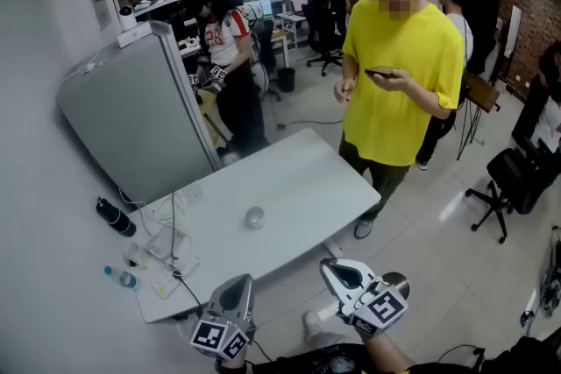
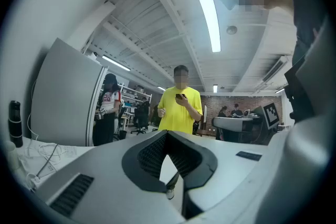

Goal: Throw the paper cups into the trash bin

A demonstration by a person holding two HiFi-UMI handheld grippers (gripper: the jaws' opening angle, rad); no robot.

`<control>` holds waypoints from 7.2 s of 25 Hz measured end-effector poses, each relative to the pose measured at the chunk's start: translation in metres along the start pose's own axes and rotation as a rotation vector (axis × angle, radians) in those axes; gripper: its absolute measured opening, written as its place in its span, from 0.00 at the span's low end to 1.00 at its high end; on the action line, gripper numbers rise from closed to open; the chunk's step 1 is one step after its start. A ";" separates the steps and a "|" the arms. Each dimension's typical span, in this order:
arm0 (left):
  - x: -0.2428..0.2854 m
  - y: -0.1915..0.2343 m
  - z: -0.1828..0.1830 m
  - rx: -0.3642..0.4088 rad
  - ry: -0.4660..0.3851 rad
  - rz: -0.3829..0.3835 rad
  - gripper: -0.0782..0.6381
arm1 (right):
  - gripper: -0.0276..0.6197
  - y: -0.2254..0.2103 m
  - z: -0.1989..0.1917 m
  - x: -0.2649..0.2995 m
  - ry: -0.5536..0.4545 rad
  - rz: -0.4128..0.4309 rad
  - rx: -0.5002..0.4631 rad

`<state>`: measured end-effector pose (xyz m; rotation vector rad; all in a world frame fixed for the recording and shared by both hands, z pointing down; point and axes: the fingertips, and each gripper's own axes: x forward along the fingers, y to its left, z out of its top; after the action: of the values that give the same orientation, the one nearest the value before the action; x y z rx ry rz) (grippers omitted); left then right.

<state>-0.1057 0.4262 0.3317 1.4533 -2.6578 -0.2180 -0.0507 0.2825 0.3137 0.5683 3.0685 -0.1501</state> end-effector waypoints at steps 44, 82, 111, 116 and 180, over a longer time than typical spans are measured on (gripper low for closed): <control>0.105 0.181 0.031 -0.005 -0.017 0.189 0.11 | 0.05 -0.071 -0.009 0.218 0.074 0.216 0.025; 0.134 0.267 0.050 0.001 -0.074 0.257 0.11 | 0.77 -0.108 -0.186 0.312 0.356 0.231 0.046; 0.099 0.276 0.037 -0.024 -0.020 0.416 0.11 | 0.61 -0.122 -0.387 0.365 0.769 0.251 -0.179; 0.094 0.286 0.029 -0.041 -0.027 0.437 0.11 | 0.60 -0.105 -0.350 0.378 0.665 0.275 -0.152; 0.432 -0.224 -0.040 0.075 0.166 -0.777 0.11 | 0.60 -0.357 0.006 -0.134 0.060 -0.831 -0.125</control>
<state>-0.1458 -0.0603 0.3412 2.3374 -1.8693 -0.0460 -0.0535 -0.0973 0.3450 -0.7332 3.1136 0.0560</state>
